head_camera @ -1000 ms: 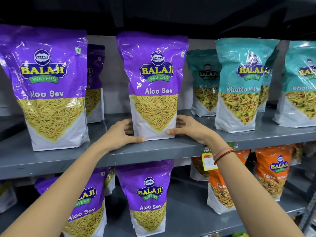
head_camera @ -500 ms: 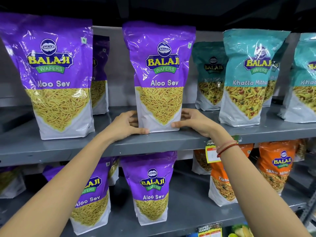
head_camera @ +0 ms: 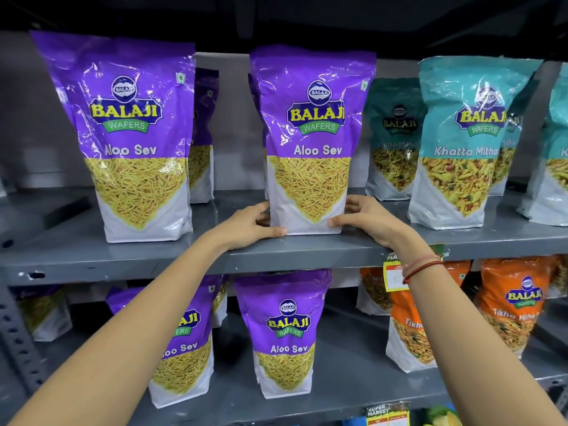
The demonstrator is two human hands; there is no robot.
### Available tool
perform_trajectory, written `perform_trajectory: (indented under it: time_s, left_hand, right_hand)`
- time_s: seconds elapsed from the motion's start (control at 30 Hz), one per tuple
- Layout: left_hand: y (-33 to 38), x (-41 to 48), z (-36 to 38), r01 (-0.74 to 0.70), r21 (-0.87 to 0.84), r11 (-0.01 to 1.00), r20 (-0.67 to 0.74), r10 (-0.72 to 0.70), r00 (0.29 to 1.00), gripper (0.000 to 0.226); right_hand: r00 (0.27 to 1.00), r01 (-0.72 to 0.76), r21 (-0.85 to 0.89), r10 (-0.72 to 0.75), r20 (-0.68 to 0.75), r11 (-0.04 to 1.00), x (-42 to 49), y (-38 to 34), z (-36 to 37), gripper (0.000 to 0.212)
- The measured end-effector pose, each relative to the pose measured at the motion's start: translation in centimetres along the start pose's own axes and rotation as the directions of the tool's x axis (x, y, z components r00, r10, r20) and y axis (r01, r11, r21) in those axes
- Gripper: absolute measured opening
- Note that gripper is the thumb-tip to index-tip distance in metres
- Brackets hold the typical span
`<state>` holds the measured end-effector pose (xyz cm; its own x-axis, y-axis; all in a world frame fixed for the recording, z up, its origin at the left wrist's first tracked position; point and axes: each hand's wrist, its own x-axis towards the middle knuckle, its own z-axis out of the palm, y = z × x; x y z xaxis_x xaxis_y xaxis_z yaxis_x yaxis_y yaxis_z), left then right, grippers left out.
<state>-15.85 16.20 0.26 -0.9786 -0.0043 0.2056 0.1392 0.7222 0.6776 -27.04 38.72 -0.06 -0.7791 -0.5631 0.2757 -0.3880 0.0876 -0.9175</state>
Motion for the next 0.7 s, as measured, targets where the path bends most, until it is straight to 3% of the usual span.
perform_trajectory:
  time_s: [0.17, 0.27, 0.37, 0.43, 0.47, 0.57, 0.63, 0.7]
  left_hand:
    - [-0.1, -0.3, 0.0, -0.005, 0.042, 0.999, -0.047, 0.007, 0.999, 0.066]
    - [0.4, -1.5, 0.5, -0.044, -0.024, 0.999, -0.330, 0.034, 0.943, 0.066]
    - [1.4, -4.9, 2.8, -0.241, -0.076, 0.967, -0.652, 0.135, 0.746, 0.042]
    - [1.0, -7.7, 5.2, -0.338, -0.022, 0.941, -0.738, 0.213, 0.640, 0.026]
    - [0.3, -8.9, 6.7, -0.351, 0.007, 0.936, -0.747, 0.238, 0.621, 0.022]
    - [-4.6, -11.3, 11.1, -0.295, -0.013, 0.956, -0.689, 0.205, 0.695, 0.019]
    - [-9.0, -12.1, 13.9, -0.160, -0.138, 0.977, -0.610, 0.043, 0.792, 0.023]
    - [-13.5, -12.5, 16.7, 0.029, -0.186, 0.982, -0.502, -0.120, 0.857, 0.036]
  right_hand:
    - [1.000, 0.001, -0.048, -0.001, 0.000, 0.999, -0.6, -0.2, 0.1, 0.051]
    - [0.972, 0.045, -0.230, -0.095, -0.214, 0.972, -2.6, -0.9, 0.8, 0.067]
    - [0.775, 0.168, -0.293, -0.310, -0.551, 0.941, -6.4, -0.7, 3.6, 0.053]
    - [0.656, 0.294, -0.294, -0.416, -0.631, 0.910, -9.4, 0.1, 6.4, 0.033]
    - [0.648, 0.326, -0.282, -0.431, -0.628, 0.902, -10.6, 0.9, 7.9, 0.028]
    - [0.778, 0.268, -0.181, -0.324, -0.538, 0.946, -13.1, 5.6, 11.5, 0.022]
    - [0.875, 0.108, -0.146, -0.164, -0.456, 0.983, -13.8, 10.5, 12.9, 0.024]
    - [0.924, -0.118, -0.187, 0.039, -0.380, 0.975, -13.9, 15.8, 13.4, 0.038]
